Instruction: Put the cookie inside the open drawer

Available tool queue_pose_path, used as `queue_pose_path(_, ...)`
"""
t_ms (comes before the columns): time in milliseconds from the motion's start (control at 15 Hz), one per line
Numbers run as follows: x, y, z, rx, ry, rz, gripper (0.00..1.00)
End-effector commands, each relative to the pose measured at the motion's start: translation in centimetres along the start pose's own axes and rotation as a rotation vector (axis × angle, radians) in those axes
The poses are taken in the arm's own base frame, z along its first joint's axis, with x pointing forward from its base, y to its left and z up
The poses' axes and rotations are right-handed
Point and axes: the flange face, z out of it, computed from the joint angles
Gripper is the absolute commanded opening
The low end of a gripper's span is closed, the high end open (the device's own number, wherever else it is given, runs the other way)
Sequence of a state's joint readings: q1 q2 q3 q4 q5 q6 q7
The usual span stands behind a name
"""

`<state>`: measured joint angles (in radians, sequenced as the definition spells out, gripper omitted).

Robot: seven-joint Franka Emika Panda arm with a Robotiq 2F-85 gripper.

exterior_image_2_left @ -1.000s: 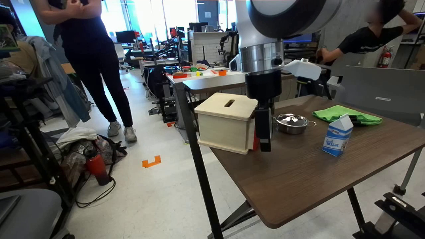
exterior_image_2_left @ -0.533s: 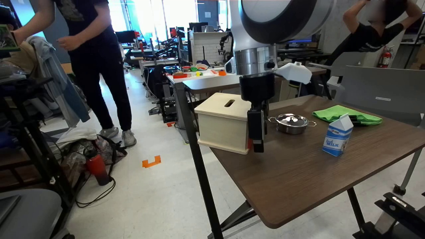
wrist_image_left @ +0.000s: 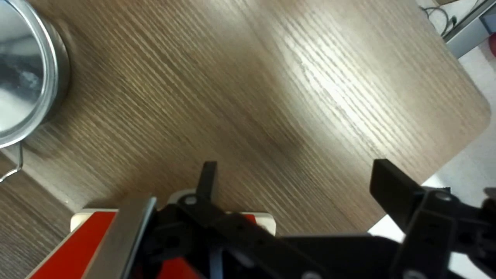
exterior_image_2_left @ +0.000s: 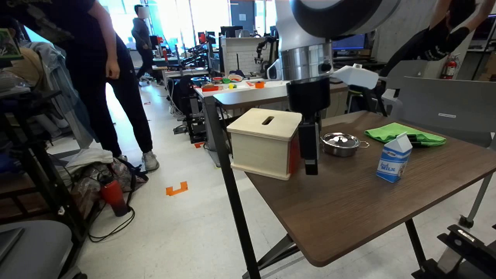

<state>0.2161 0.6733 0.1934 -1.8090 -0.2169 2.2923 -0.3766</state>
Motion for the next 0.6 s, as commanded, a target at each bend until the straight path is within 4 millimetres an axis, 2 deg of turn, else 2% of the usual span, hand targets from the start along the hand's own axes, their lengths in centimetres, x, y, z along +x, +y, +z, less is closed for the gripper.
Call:
queue_pose_path(0,-4.5,-1.8,-3.8,-0.045,-0.022,-0.027,1.00)
queue_pose_path(200,-8.2,-2.9,-7.8,-0.072,-0.042,-0.002,1.00)
queue_pose_path(400,-13.2,-3.5,-11.4,-0.075,-0.163,0.068,1.00)
queue_pose_path(533,-16.6,-3.6,-14.1,-0.074,-0.165,0.208,1.00)
